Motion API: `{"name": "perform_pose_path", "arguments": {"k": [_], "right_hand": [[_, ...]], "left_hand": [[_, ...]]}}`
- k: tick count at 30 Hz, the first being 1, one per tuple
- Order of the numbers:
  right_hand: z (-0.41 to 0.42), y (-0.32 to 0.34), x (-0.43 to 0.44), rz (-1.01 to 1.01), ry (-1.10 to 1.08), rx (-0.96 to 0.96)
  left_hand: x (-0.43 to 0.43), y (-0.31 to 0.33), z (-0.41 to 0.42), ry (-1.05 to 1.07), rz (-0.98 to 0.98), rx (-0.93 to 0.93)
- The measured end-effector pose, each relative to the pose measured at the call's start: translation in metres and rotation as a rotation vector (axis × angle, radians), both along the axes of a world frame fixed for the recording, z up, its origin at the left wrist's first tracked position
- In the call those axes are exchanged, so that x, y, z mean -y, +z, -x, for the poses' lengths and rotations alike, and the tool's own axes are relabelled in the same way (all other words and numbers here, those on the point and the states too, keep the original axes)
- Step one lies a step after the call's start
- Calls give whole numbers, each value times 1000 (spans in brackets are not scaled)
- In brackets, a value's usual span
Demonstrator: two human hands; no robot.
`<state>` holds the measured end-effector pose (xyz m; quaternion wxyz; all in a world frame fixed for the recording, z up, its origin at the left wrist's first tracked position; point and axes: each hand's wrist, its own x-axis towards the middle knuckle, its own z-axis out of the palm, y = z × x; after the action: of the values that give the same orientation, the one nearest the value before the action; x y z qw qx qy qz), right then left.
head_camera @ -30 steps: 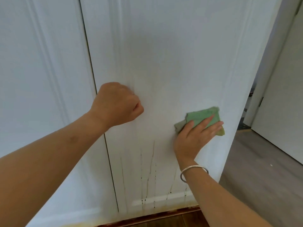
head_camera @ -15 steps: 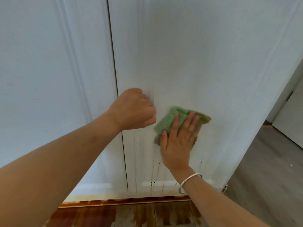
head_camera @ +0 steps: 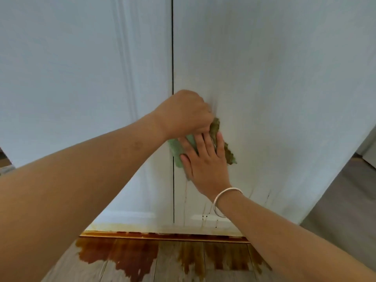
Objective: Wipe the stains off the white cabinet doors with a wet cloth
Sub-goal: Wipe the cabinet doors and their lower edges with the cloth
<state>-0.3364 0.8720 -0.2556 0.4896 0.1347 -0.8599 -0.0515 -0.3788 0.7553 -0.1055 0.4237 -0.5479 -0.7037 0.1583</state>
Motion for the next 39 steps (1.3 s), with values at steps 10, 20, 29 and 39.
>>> {"name": "perform_pose_path", "arguments": {"k": [10, 20, 29, 39], "right_hand": [[6, -83, -49, -886, 67, 139], [-7, -39, -56, -368, 46, 19], [0, -80, -31, -365, 49, -14], [-5, -159, -32, -805, 109, 368]], "left_hand": [[3, -6, -1, 74, -84, -57], [-4, -10, 0, 81, -197, -128], [-4, -39, -3, 36, -277, -166], [7, -141, -9, 67, -76, 23]]}}
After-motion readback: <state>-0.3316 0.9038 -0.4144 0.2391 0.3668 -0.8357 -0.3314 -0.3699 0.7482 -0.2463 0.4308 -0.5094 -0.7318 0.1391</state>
